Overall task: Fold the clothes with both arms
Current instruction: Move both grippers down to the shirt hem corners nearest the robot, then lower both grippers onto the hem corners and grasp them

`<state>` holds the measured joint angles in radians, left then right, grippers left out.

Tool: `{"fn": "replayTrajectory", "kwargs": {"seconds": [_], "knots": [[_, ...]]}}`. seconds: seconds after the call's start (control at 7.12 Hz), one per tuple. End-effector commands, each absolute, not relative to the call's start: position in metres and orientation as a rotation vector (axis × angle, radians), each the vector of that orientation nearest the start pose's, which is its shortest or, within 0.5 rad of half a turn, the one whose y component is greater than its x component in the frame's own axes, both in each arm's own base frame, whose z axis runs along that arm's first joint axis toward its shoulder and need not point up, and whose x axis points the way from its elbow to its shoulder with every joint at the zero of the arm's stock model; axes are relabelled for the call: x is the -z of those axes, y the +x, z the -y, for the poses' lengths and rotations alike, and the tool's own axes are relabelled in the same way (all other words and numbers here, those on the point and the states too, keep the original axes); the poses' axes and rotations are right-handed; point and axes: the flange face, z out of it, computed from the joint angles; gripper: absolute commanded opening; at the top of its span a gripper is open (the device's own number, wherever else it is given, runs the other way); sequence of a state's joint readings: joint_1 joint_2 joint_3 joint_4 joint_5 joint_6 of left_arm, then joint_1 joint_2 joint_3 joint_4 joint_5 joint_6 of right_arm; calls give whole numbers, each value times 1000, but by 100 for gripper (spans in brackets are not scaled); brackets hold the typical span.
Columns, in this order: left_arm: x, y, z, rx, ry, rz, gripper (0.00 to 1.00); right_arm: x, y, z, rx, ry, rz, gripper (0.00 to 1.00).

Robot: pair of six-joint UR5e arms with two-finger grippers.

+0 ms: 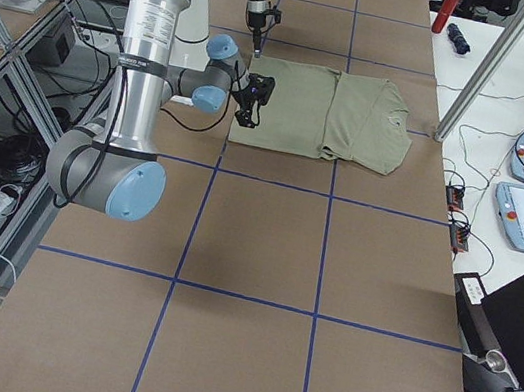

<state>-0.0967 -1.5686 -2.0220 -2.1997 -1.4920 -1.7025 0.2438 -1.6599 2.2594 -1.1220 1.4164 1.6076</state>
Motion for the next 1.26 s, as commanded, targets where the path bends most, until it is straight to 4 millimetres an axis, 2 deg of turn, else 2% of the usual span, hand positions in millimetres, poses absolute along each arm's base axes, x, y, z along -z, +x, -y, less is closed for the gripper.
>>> {"fn": "replayTrajectory", "kwargs": {"seconds": [0.0, 0.28, 0.56, 0.84, 0.98, 1.12], "knots": [[-377, 475, 183, 241, 48, -1080, 71, -327, -373, 246, -335, 249, 1032, 100], [-378, 475, 183, 239, 47, -1079, 69, -328, -373, 245, -334, 248, 1029, 100], [-380, 476, 181, 235, 45, -1074, 58, -328, -373, 245, -334, 248, 1029, 100], [-379, 477, 179, 232, 43, -1076, 27, -329, -374, 246, -334, 248, 1028, 100], [-379, 477, 179, 231, 44, -1076, 2, -333, -377, 244, -330, 246, 1019, 100], [-374, 474, 180, 231, 45, -1086, 0, -338, -380, 243, -330, 241, 1008, 100]]}}
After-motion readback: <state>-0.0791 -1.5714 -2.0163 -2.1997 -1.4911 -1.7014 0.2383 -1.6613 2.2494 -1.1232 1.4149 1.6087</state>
